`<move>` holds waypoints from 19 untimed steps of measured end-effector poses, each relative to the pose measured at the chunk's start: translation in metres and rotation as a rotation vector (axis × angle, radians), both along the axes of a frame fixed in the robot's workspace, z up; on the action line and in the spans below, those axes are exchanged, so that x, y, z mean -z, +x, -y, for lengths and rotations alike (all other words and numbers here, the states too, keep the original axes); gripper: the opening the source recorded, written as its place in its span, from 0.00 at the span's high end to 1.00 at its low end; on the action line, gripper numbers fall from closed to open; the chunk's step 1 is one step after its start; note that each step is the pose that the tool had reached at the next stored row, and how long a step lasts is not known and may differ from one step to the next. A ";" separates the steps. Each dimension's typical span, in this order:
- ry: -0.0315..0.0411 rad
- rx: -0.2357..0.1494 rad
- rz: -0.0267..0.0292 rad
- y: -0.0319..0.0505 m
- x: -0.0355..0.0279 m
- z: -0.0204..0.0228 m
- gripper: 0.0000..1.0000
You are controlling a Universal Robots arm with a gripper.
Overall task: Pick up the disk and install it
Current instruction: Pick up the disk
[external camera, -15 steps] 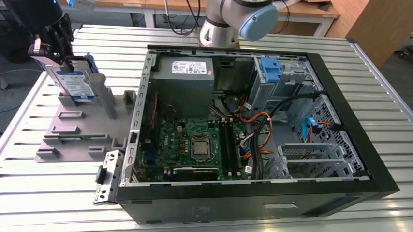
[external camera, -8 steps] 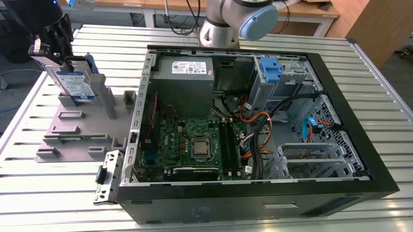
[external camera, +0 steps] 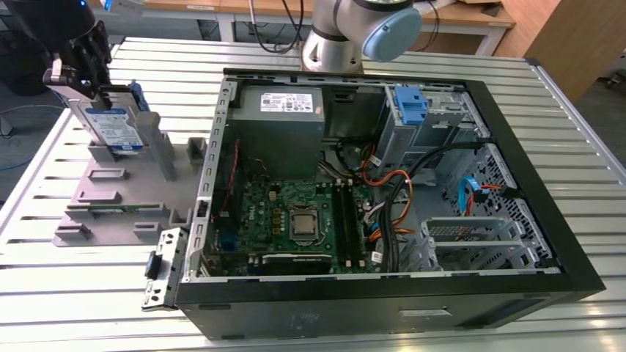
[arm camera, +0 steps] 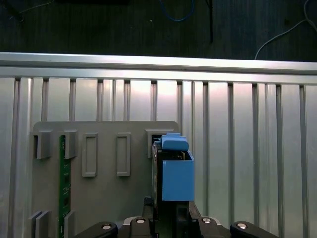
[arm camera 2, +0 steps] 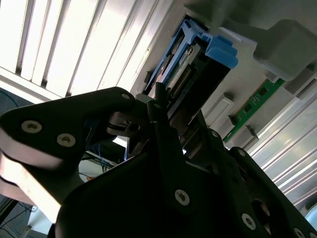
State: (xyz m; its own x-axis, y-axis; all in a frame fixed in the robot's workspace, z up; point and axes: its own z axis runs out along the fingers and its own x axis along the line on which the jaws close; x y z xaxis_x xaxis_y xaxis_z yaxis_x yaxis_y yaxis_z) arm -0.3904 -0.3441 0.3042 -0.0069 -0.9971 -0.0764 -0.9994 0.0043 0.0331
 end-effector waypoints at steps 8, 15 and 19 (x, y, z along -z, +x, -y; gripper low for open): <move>-0.0001 0.000 0.0000 0.0000 -0.0025 0.0000 0.65; -0.0002 0.000 -0.0001 0.0000 -0.0193 0.0000 0.65; -0.0001 0.000 0.0000 0.0000 -0.0194 0.0000 0.65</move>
State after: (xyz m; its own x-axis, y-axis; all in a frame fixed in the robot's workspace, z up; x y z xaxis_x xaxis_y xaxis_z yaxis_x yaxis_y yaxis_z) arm -0.3904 -0.3440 0.3236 -0.0069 -0.9971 -0.0763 -0.9994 0.0044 0.0331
